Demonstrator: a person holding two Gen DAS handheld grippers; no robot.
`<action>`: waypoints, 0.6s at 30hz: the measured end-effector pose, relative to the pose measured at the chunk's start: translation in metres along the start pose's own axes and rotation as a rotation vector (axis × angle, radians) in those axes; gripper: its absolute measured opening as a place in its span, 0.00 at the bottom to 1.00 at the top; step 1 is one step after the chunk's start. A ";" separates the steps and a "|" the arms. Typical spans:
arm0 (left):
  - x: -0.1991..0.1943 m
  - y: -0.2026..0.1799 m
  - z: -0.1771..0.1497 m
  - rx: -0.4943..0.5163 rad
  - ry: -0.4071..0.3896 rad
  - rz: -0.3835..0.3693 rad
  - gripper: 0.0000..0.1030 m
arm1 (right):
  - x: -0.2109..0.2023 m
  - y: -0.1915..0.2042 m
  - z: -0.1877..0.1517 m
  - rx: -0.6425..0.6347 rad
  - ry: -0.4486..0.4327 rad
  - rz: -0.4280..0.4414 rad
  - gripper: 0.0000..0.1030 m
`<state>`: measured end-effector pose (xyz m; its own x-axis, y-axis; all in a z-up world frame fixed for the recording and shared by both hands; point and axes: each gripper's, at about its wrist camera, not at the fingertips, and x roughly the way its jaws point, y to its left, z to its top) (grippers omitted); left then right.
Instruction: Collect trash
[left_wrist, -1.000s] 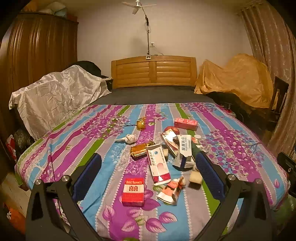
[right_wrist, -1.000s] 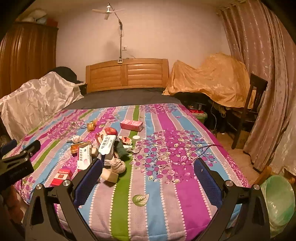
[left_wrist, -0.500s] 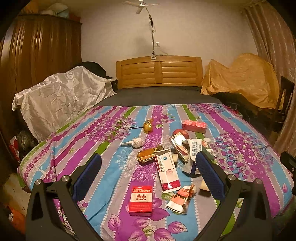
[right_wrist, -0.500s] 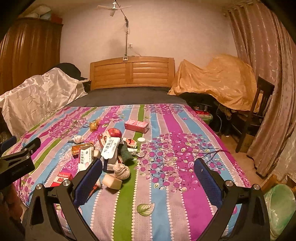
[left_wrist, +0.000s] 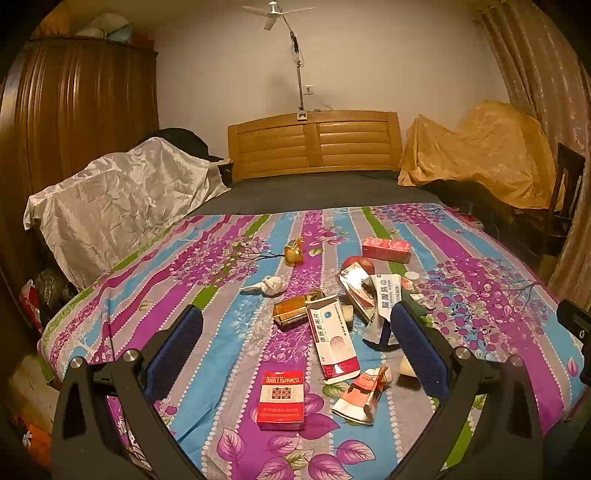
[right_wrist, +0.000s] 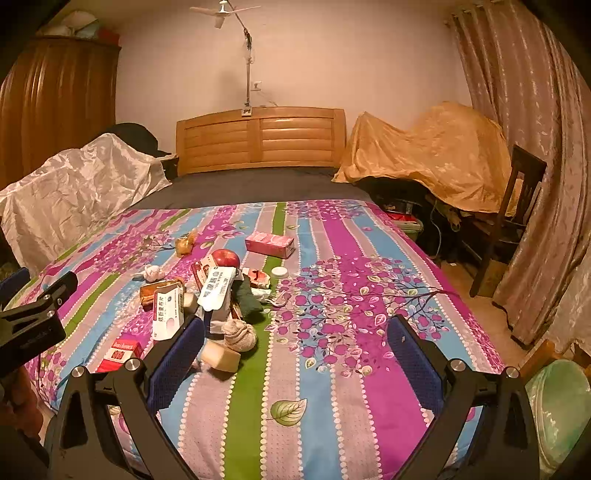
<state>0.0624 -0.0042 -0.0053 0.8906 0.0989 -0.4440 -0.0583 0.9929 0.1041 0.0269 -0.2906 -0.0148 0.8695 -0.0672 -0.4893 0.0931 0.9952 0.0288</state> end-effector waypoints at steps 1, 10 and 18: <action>-0.001 -0.001 0.000 0.004 -0.001 0.000 0.95 | -0.001 -0.001 -0.001 0.002 0.000 0.000 0.96; -0.004 -0.007 -0.003 0.032 0.007 0.005 0.95 | -0.008 -0.010 -0.005 0.021 0.006 -0.010 0.96; -0.005 -0.014 -0.006 0.049 0.026 -0.001 0.95 | -0.012 -0.022 -0.009 0.052 0.013 -0.027 0.96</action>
<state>0.0561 -0.0180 -0.0098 0.8785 0.1007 -0.4671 -0.0352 0.9885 0.1469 0.0099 -0.3113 -0.0175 0.8599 -0.0930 -0.5019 0.1422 0.9880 0.0606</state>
